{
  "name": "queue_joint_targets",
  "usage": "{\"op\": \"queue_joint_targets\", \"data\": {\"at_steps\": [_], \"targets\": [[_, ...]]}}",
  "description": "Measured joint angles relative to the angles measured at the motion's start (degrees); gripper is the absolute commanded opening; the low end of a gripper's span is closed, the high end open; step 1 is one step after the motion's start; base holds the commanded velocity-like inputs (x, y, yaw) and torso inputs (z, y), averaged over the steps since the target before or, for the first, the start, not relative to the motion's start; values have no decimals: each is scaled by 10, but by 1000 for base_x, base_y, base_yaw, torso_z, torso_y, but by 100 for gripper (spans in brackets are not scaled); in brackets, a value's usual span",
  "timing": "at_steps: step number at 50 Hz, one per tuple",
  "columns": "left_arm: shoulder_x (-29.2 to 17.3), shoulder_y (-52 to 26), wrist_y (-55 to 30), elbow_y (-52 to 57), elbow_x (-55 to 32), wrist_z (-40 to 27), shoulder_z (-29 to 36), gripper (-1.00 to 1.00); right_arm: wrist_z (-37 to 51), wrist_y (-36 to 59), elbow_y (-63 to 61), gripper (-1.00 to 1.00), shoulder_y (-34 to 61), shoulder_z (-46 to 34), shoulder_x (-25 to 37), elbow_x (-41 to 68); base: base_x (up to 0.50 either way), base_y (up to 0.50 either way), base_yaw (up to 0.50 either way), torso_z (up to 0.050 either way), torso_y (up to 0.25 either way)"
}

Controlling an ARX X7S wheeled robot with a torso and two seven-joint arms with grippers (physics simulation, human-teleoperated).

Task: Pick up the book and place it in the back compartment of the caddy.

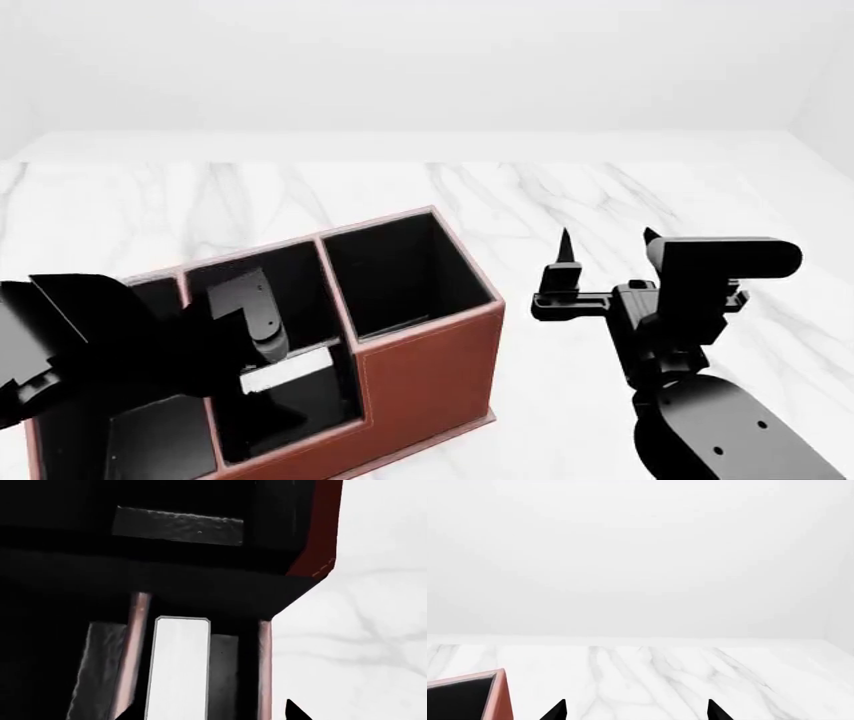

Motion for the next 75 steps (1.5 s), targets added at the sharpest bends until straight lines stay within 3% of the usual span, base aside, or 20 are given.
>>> {"op": "queue_joint_targets", "data": {"at_steps": [23,39,51,65,75], "targets": [[-56,-153,-153,169,-47,-67,-50,100,1,-2,-2,100,1,-4,0,3,0,0,0,0,0],[-68,-198,-206,223,-75,-87,-66,100,4,1,-7,100,4,-4,3,7,0,0,0,0,0],[-101,-233,-238,289,-155,-136,-108,100,5,1,-9,100,4,-6,5,8,0,0,0,0,0],[-147,-247,-245,369,-247,-195,-143,100,7,2,-12,100,5,-8,6,10,0,0,0,0,0],[-204,-215,-171,412,-273,-242,-161,100,10,2,-19,100,10,-11,9,7,0,0,0,0,0]]}}
